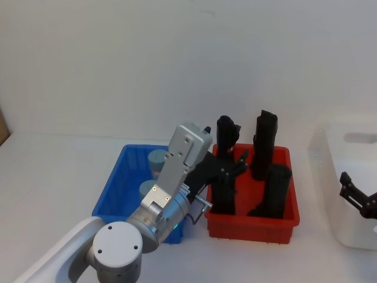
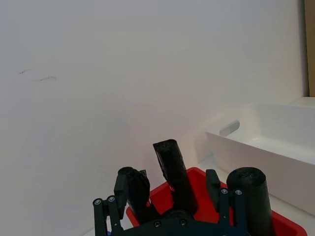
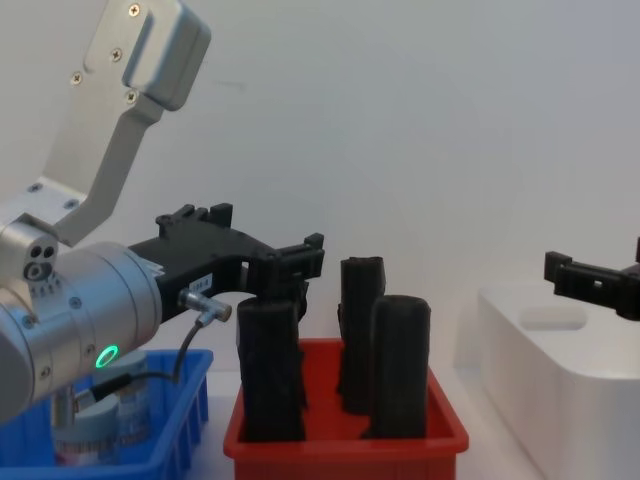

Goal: Pick the cotton swabs from the blue box and place them into the white box.

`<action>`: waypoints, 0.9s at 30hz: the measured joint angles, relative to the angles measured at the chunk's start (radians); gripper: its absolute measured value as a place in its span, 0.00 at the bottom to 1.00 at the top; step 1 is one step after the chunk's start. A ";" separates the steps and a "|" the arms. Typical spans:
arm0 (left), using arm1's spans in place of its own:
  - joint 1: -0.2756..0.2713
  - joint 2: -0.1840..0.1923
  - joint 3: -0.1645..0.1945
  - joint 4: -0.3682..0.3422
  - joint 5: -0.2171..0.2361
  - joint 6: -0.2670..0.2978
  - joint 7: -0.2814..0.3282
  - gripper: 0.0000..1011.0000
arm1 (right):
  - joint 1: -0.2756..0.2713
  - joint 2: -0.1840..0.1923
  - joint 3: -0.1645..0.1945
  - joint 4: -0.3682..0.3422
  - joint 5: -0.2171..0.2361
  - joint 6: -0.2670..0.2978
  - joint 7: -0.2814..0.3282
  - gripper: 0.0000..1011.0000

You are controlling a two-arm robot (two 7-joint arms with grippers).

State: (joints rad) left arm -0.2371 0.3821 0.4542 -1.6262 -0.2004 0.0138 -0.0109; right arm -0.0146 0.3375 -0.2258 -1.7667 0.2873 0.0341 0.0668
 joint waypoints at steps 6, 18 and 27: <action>0.000 0.000 0.000 0.000 0.000 0.000 0.000 0.99 | 0.000 0.000 0.000 0.000 0.000 0.000 0.000 0.99; 0.000 0.000 0.000 0.000 0.000 0.000 0.000 0.99 | 0.000 0.000 0.000 0.000 0.000 0.000 0.000 0.99; 0.000 0.000 0.000 0.000 0.000 0.000 0.000 0.99 | 0.000 0.000 0.000 0.000 0.000 0.000 0.000 0.99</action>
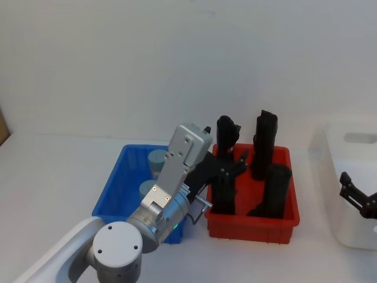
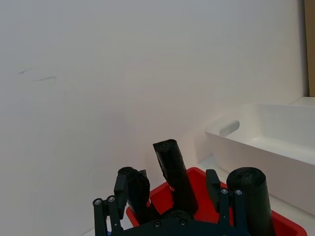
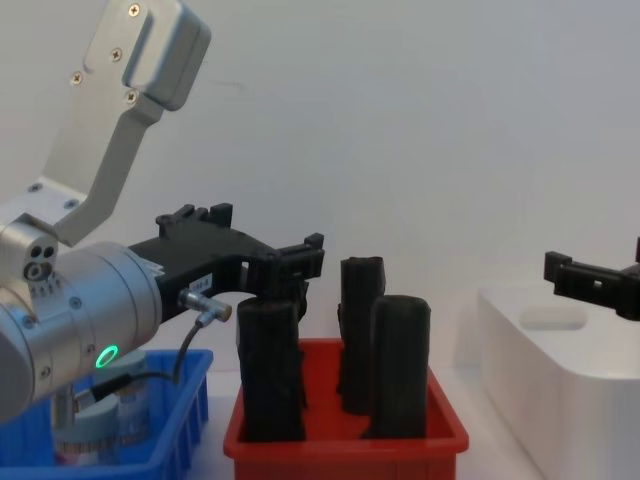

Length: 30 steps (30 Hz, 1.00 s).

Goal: Pick the cotton swabs from the blue box and place them into the white box.

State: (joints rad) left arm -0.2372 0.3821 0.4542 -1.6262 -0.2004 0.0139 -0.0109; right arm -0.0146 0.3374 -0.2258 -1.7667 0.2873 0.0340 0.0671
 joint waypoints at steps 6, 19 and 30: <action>0.000 0.000 0.000 0.000 0.000 0.000 0.000 0.99 | 0.001 0.000 -0.001 0.000 -0.004 0.004 0.012 0.99; 0.000 0.000 0.000 0.000 0.000 0.000 0.000 0.99 | 0.015 0.022 0.000 -0.012 -0.005 0.095 0.131 0.99; 0.000 0.000 0.000 0.000 0.000 0.000 0.000 0.99 | 0.085 0.012 -0.006 0.032 0.016 0.238 0.269 0.99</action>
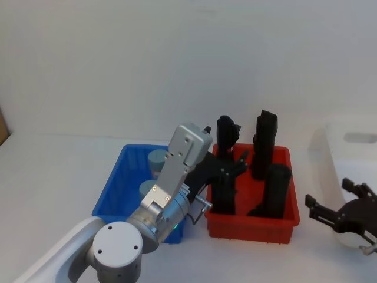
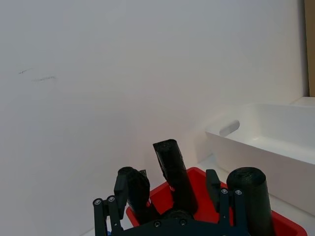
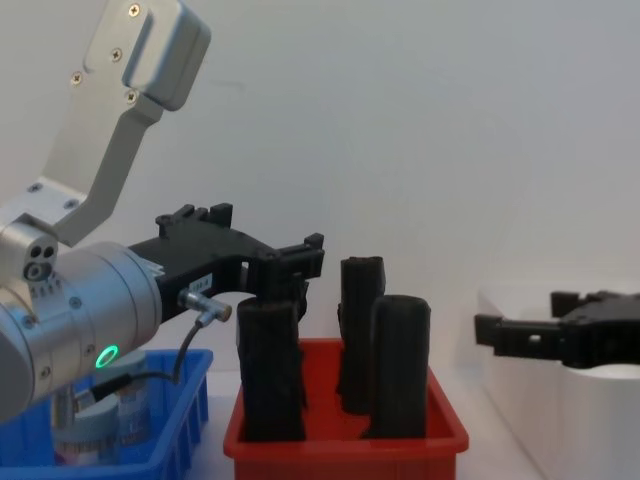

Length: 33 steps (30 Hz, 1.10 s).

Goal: Pick the cotton swabs from the blue box and place them into the white box.

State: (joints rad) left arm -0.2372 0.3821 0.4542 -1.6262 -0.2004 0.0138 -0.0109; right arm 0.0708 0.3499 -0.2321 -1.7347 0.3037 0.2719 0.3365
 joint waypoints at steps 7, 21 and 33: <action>0.000 0.000 0.000 0.000 0.000 0.000 0.000 0.99 | 0.061 -0.031 -0.009 0.064 0.020 0.066 0.045 0.99; 0.000 0.000 0.000 0.000 0.000 0.000 0.000 0.99 | 0.152 -0.106 -0.053 0.191 -0.021 0.043 0.065 0.99; 0.000 0.000 0.000 0.000 0.000 0.000 0.000 0.99 | 0.198 -0.155 -0.095 0.274 -0.111 -0.050 0.050 0.99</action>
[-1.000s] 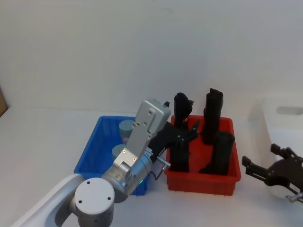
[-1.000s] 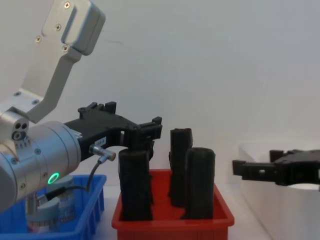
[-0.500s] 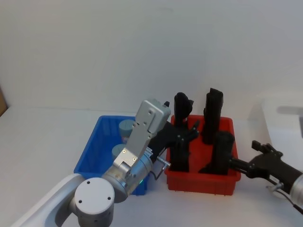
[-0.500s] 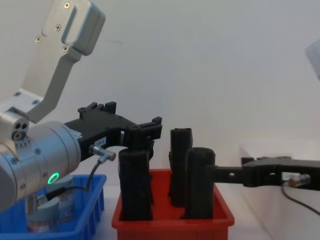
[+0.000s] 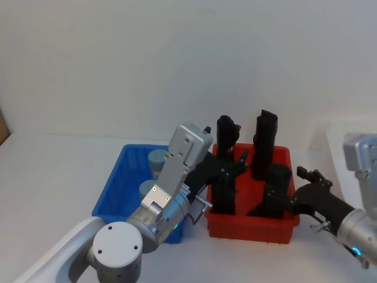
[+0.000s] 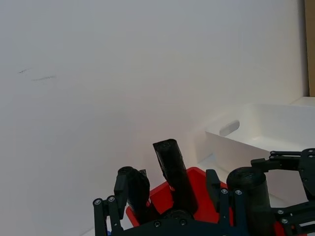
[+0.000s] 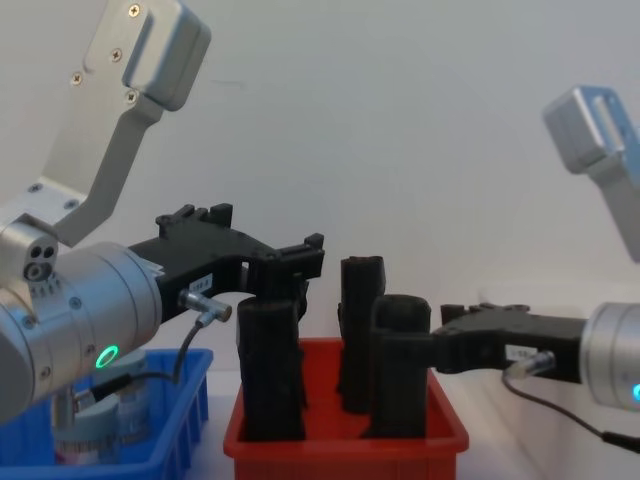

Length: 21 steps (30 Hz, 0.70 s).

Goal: Pick the cotton swabs from the blue box and place them into the white box.

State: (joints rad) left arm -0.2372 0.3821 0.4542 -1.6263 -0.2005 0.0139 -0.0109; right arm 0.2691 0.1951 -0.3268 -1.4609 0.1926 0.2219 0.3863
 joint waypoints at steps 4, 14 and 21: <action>0.000 0.000 0.000 0.000 0.000 0.000 0.000 0.99 | 0.010 -0.013 -0.011 0.022 -0.026 -0.027 -0.011 0.99; 0.000 0.000 0.000 0.000 0.000 0.000 0.000 0.99 | 0.036 -0.044 -0.033 0.079 -0.072 -0.067 -0.045 0.99; 0.000 0.000 0.000 0.000 0.000 0.000 0.000 0.99 | 0.048 -0.056 -0.042 0.102 -0.089 -0.081 -0.059 0.95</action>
State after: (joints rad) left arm -0.2372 0.3821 0.4542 -1.6262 -0.2004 0.0138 -0.0109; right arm 0.3168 0.1386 -0.3688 -1.3587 0.1038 0.1408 0.3271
